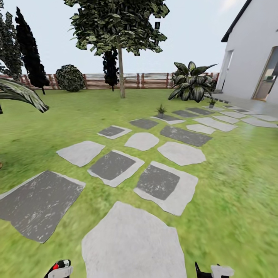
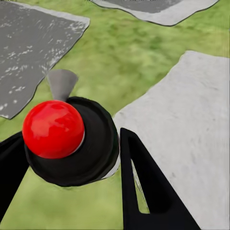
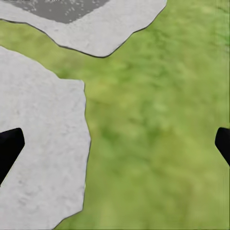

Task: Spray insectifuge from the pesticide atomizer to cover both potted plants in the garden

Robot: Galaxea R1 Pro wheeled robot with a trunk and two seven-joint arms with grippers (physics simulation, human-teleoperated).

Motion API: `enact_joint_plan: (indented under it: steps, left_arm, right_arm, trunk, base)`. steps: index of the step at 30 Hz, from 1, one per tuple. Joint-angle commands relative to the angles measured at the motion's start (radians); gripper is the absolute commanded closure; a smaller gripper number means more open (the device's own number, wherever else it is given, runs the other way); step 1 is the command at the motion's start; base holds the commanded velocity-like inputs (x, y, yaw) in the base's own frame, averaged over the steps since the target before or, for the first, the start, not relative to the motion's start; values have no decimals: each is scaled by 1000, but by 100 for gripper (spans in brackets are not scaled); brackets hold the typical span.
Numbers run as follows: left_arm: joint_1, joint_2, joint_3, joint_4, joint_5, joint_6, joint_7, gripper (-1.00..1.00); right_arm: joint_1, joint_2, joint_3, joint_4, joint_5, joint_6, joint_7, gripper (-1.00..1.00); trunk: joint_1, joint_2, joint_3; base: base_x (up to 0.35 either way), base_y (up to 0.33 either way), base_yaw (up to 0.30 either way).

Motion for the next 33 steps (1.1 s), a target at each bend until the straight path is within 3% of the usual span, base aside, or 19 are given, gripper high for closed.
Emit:
enact_joint_plan:
  steps: [1,33]
  left_arm:
    - [-1,0,-2,1,7,-3,-1,100]
    - [-1,0,-3,0,7,-3,-1,100]
  right_arm:
    - [-1,0,-9,1,10,-3,0,-100]
    - [-1,0,-9,1,10,-3,0,-100]
  trunk:
    - [0,0,-1]
    - [0,0,-1]
  base:
    - [335,0,0]
    - [335,0,0]
